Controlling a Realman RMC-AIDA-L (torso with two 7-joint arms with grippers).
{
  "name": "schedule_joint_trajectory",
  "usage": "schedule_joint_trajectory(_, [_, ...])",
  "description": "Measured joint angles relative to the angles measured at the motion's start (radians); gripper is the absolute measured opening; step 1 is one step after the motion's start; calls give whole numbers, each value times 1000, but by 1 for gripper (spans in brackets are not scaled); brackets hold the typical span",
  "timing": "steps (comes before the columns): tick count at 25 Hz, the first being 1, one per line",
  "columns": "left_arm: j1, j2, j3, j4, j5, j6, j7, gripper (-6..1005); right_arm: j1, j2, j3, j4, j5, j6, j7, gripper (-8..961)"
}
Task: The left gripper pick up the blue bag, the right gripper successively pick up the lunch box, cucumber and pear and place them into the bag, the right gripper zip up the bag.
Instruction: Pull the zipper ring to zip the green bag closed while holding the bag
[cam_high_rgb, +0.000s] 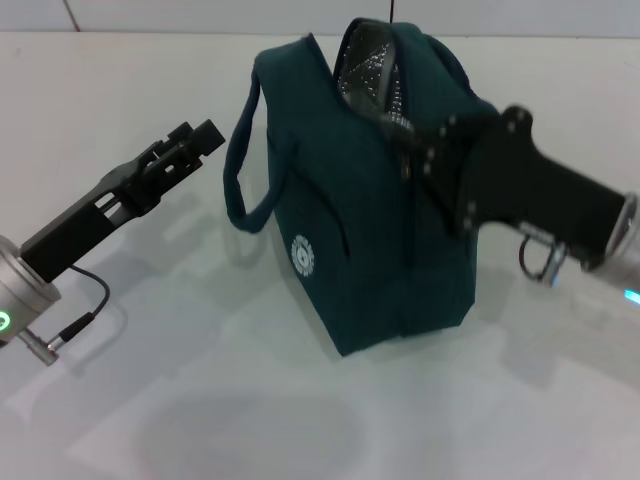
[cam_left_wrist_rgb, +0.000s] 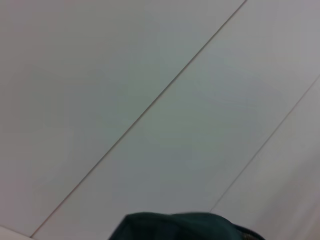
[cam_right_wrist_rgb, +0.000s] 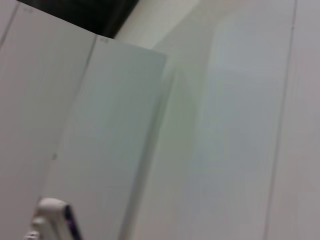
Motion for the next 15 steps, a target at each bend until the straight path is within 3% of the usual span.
schedule_joint_trajectory(6, [6, 0, 0, 4, -1, 1, 3, 832, 80, 2, 27, 15, -2, 39, 9, 10])
schedule_joint_trajectory(15, [40, 2, 0, 31, -37, 0, 4, 821, 174, 3, -70, 0, -2, 91, 3, 10])
